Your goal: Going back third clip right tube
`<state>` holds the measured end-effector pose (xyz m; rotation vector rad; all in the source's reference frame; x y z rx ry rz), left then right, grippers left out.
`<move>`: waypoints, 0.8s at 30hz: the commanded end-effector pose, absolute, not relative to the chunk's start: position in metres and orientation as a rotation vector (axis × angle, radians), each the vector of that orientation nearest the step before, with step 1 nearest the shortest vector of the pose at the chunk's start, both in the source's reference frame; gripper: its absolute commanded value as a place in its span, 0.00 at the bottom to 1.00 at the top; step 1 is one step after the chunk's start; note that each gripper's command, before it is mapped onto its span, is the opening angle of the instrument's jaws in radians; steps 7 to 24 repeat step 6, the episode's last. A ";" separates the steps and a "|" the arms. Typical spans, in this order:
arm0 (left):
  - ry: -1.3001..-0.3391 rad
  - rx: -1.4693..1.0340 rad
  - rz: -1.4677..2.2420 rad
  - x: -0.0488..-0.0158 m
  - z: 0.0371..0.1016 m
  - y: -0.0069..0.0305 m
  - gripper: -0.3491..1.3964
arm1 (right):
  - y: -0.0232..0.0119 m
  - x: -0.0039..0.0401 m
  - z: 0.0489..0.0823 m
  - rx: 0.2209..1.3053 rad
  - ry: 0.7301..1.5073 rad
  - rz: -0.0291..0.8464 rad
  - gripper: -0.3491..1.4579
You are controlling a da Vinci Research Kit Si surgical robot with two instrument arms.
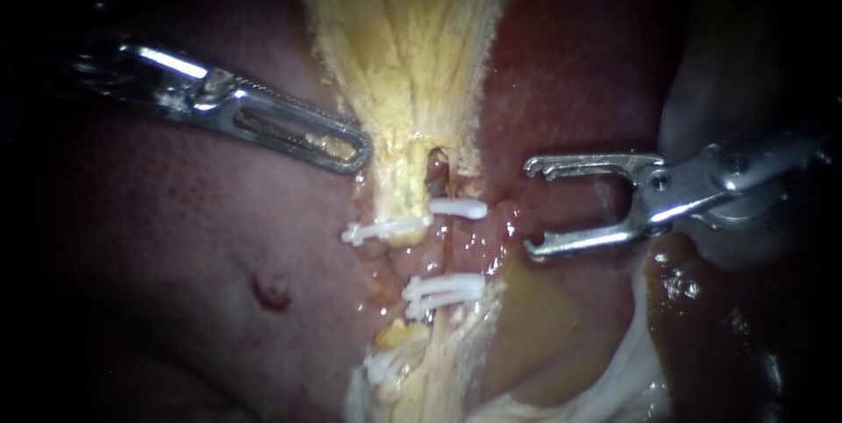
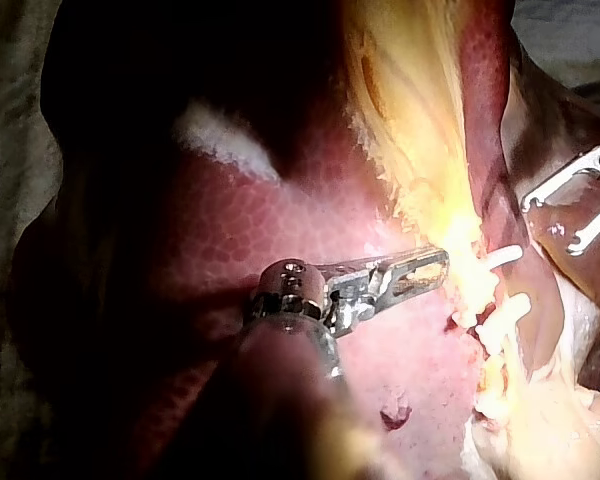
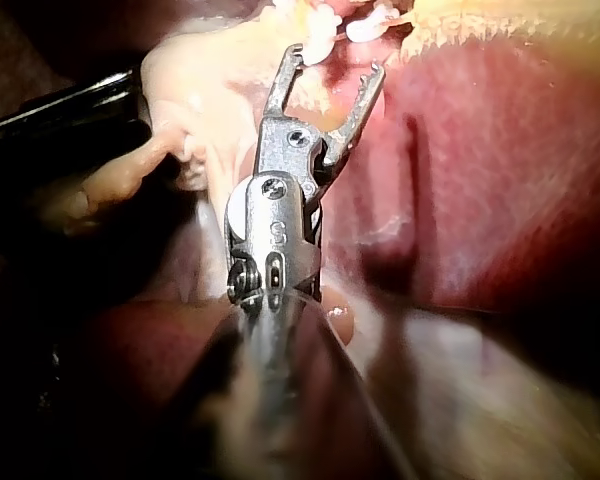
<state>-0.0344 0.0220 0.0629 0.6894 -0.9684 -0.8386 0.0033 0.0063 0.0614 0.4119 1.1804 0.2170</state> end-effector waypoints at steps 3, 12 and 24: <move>-0.968 0.690 -0.838 -0.0344 0.0629 0.0220 0.00 | 0.0063 0.0034 0.0613 0.412 1.181 0.217 0.47; -0.969 0.690 -0.838 -0.0344 0.0629 0.0220 0.00 | 0.0063 0.0034 0.0613 0.412 1.181 0.217 0.47; -0.969 0.690 -0.838 -0.0344 0.0629 0.0220 0.00 | 0.0063 0.0034 0.0613 0.412 1.181 0.217 0.47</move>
